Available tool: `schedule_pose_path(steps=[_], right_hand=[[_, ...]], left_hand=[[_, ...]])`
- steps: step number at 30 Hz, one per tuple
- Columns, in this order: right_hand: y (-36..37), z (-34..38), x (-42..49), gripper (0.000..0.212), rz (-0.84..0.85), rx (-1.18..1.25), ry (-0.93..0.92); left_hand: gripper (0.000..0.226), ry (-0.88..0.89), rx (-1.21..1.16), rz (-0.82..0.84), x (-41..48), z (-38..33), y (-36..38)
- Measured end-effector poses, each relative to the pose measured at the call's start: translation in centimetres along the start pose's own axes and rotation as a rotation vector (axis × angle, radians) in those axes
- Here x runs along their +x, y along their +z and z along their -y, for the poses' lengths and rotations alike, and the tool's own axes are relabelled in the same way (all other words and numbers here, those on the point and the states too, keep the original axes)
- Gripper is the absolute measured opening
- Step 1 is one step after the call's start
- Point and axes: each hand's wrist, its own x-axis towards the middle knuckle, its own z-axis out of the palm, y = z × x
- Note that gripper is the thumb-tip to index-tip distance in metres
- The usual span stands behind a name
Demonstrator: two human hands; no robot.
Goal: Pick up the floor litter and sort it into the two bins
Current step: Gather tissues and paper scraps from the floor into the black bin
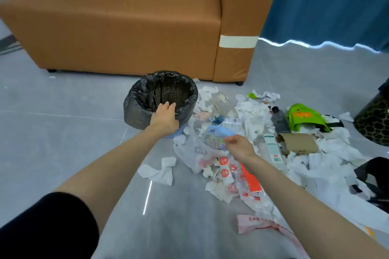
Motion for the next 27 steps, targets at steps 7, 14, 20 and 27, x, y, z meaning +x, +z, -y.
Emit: schedule_pose_path(steps=[7,14,20,27], right_hand=[[0.9,-0.3,1.9,0.037,0.045,-0.123,0.062],[2.9,-0.4,4.6,0.04,0.081,-0.151,0.086],[5.5,-0.8,4.5,0.038,0.092,-0.126,0.093],[5.5,-1.9,3.2,0.039,0.096,-0.13,0.113]], left_hand=[[0.065,-0.038,0.159,0.05,2.0,1.4,2.1],[0.061,0.032,0.2,-0.03,3.2,2.6,3.1],[0.051,0.062,0.336,0.093,3.7,2.9,2.1],[0.037,0.113,0.376,0.038,2.3,3.4,3.0]])
